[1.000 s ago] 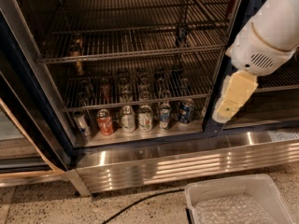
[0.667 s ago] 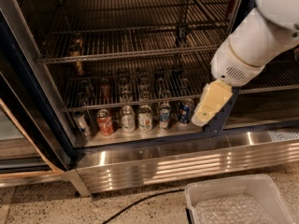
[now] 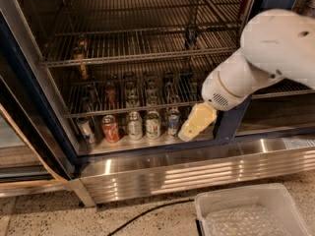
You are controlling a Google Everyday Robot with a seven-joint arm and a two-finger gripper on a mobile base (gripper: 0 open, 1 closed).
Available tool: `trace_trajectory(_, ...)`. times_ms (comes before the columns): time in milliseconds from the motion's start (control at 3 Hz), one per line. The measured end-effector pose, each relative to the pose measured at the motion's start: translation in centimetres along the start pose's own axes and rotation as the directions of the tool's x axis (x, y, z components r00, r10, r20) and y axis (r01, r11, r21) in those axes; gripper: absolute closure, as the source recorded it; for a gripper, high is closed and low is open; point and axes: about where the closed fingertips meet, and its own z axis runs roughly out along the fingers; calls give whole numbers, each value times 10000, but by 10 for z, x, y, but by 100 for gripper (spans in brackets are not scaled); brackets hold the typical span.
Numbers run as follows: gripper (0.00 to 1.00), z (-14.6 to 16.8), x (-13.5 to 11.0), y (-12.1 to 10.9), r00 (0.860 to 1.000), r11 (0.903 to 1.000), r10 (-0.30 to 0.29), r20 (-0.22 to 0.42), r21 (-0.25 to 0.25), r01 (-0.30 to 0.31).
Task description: Pick orange can from top shelf of fridge
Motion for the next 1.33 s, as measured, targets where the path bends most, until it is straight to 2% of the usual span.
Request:
trace_trajectory(333, 0, 1, -5, -3, 9998, 9998, -32, 180, 194, 29)
trace_trajectory(667, 0, 6, -7, -1, 9996, 9998, 21, 299, 180, -27)
trace_trajectory(1000, 0, 38, -17, 2, 9957, 10000, -21, 928, 49, 17)
trace_trajectory(1333, 0, 75, -38, -8, 9720, 9996, -253, 2337, -23, 266)
